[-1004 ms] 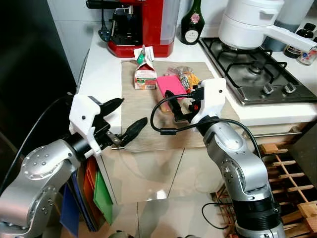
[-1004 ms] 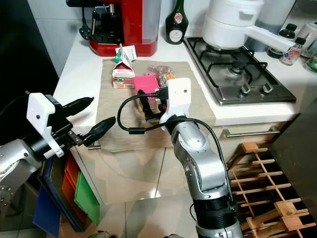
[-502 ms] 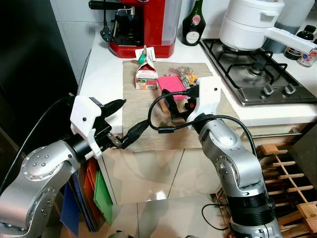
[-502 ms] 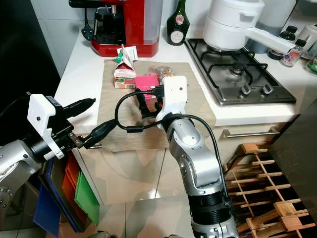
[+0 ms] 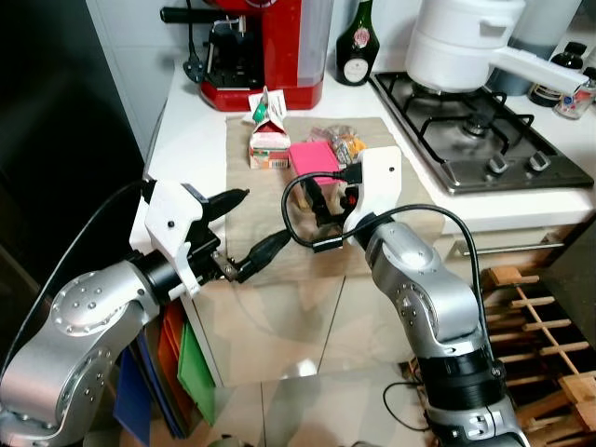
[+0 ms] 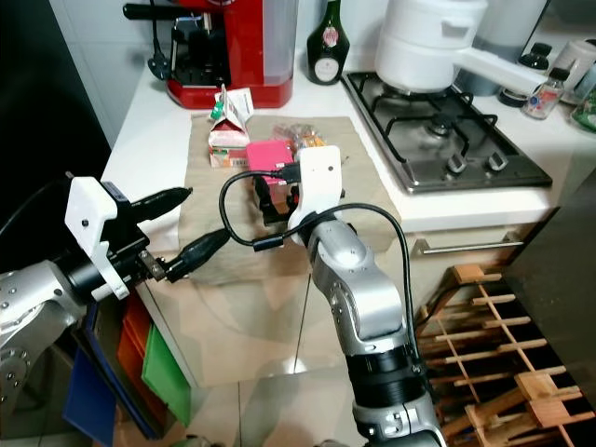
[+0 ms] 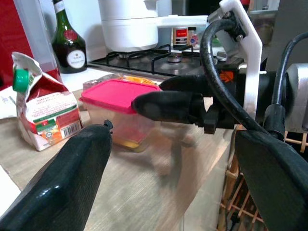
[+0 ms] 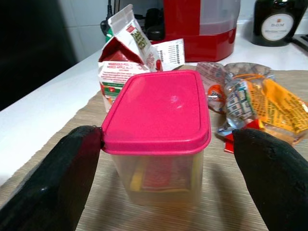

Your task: Restocking fridge

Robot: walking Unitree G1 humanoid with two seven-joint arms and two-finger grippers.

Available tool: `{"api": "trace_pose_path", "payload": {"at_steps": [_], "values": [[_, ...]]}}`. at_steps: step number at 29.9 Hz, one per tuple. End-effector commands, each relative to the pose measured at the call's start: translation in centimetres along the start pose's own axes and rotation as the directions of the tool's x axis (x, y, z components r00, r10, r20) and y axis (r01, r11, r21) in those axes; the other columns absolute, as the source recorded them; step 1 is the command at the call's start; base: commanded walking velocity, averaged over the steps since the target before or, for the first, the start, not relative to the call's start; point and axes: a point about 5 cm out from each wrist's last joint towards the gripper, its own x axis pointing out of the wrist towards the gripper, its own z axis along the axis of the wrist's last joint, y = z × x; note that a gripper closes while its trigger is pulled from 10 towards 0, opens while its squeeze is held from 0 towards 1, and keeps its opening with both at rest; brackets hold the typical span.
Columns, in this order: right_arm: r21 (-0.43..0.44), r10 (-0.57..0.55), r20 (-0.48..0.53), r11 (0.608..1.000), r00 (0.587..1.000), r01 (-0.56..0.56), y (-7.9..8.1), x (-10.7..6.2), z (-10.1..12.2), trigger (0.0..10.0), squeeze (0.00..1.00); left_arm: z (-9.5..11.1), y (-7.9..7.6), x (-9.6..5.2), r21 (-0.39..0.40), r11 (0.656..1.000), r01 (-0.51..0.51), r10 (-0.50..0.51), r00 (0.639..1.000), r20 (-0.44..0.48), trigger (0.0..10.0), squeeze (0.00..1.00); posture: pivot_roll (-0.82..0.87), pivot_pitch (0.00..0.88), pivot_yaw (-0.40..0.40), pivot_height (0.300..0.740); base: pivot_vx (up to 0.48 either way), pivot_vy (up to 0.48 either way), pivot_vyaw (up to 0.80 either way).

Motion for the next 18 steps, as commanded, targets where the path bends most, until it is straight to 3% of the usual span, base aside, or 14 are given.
{"api": "trace_pose_path", "payload": {"at_steps": [1,7,11,18], "values": [[-0.010,0.021,-0.054,1.000,0.998,-0.021,0.5,0.2,-0.8,10.0,0.00,0.3,-0.1,0.4,0.003,1.000,0.029,-0.029,1.000,0.008,10.0,0.00,0.06,0.003,0.034,0.740,0.000,0.000,0.00],[-0.075,-0.027,-0.062,0.997,0.998,0.022,-0.2,0.2,-1.0,10.0,0.00,0.5,-0.2,0.9,-0.002,0.999,0.050,-0.050,0.999,0.018,10.0,0.00,0.04,0.006,0.046,0.740,0.000,0.000,0.00],[-0.154,-0.095,-0.001,0.984,0.995,0.094,-1.3,-0.1,0.0,10.0,0.00,0.6,-0.2,1.3,-0.010,0.998,0.059,-0.059,0.998,0.030,10.0,0.00,0.02,0.006,0.052,0.740,0.000,0.000,0.00],[-0.200,-0.060,0.051,0.977,0.997,0.069,-0.8,-0.4,1.0,10.0,0.00,0.6,-0.3,1.5,-0.014,0.998,0.061,-0.061,0.997,0.038,10.0,0.00,0.01,0.009,0.042,0.740,0.000,0.000,0.00]]}}
